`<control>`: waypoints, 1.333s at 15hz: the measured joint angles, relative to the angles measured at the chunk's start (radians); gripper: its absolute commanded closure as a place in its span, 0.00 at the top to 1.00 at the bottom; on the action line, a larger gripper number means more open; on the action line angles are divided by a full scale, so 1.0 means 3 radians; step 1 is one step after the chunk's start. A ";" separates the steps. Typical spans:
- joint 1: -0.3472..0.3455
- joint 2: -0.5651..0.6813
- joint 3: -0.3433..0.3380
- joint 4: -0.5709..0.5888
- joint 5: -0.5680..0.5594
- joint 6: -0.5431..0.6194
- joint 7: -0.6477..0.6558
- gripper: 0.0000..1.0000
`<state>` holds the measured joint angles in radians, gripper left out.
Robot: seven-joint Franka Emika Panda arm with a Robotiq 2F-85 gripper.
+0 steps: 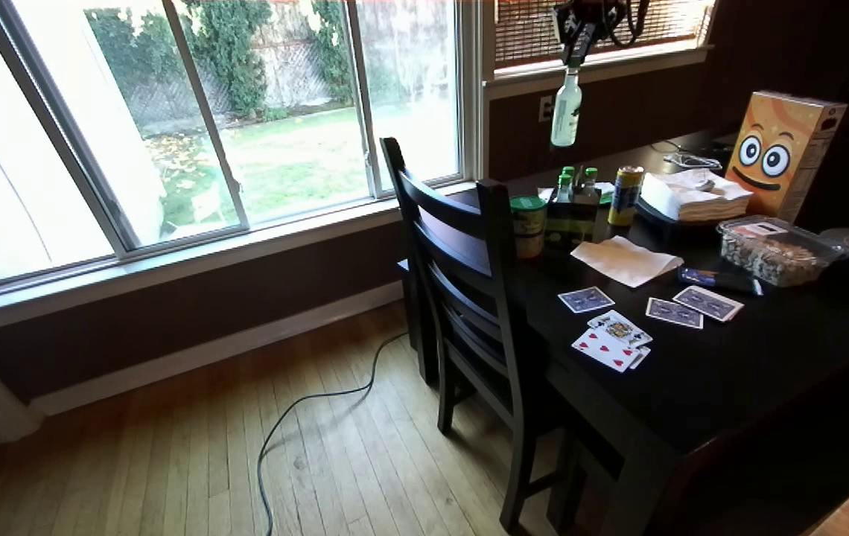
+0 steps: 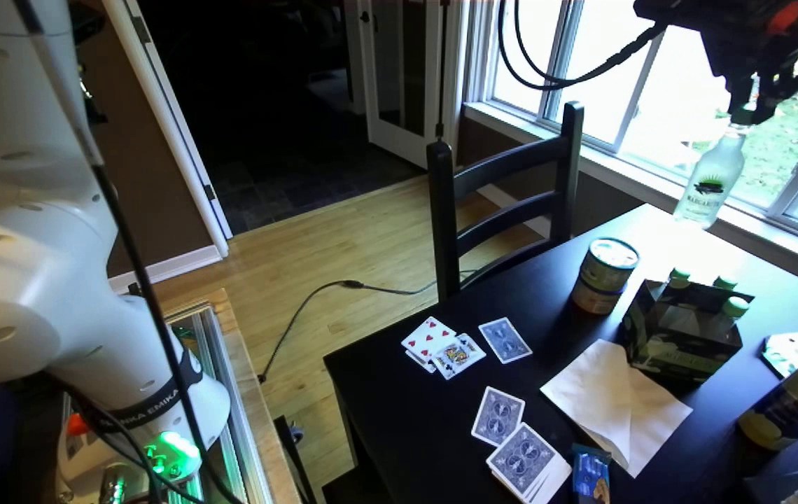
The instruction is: Move the bottle to the right
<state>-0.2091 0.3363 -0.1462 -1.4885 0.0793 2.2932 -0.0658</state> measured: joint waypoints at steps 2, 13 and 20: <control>-0.0013 -0.0024 -0.0102 -0.0004 -0.0052 -0.0044 0.0111 0.07; -0.0090 0.0100 -0.0246 -0.0233 -0.0063 -0.0163 0.0358 0.07; -0.0168 0.0345 -0.0232 -0.0266 -0.0009 0.0146 0.0363 0.07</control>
<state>-0.2595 0.4399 -0.2159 -1.5682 0.0767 2.3369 0.0431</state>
